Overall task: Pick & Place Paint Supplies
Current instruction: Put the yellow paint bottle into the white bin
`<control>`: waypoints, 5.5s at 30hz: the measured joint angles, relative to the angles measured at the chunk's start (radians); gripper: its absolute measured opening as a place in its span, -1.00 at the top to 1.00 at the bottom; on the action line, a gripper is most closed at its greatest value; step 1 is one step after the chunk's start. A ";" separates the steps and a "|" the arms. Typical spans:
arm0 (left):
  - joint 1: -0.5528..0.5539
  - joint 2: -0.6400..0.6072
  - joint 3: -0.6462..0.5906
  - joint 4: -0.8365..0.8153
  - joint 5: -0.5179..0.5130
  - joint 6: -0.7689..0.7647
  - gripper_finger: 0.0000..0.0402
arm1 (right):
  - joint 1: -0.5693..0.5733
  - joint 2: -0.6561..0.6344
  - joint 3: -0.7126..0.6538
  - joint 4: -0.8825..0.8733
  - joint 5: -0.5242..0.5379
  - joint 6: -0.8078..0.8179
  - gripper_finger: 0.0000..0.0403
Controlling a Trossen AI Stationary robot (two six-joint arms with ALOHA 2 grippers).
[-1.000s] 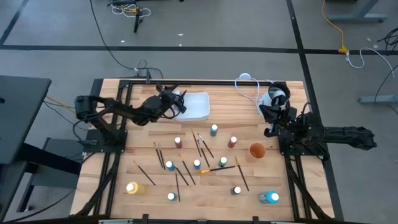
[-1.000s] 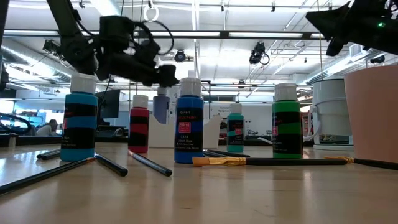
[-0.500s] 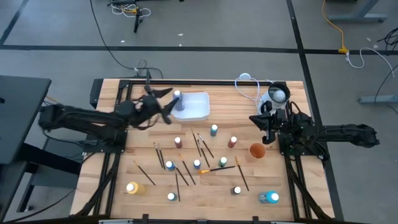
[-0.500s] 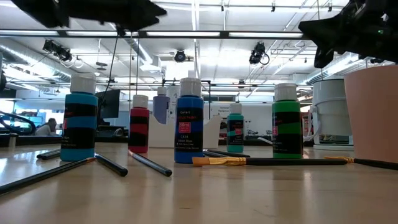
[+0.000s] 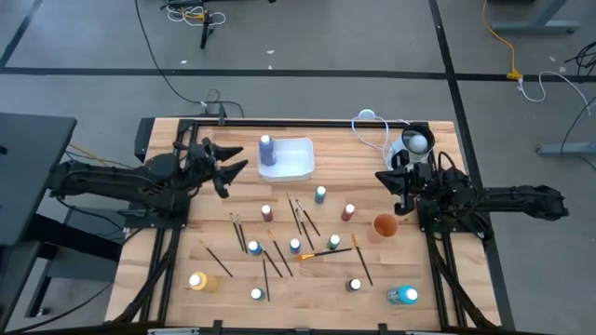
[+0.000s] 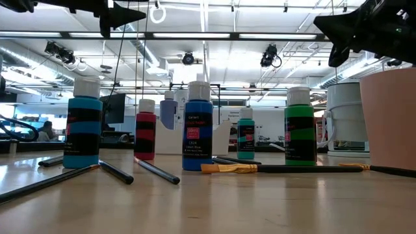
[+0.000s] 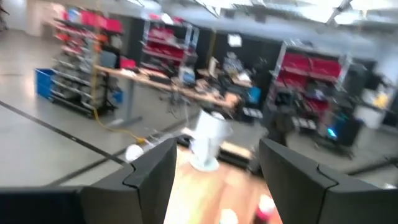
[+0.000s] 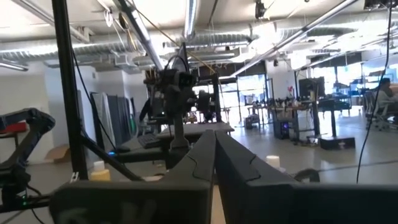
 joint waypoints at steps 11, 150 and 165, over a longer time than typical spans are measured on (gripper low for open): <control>-0.083 -0.001 0.000 -0.111 0.131 0.088 -0.17 | 0.004 0.003 0.000 0.004 -0.029 0.021 0.93; 0.120 0.394 0.243 -0.062 0.231 0.486 0.48 | 0.087 0.079 0.016 0.195 -0.150 -0.054 0.33; 0.359 0.463 -0.085 0.398 0.407 0.290 0.48 | 0.087 0.089 0.017 0.190 -0.150 -0.051 0.33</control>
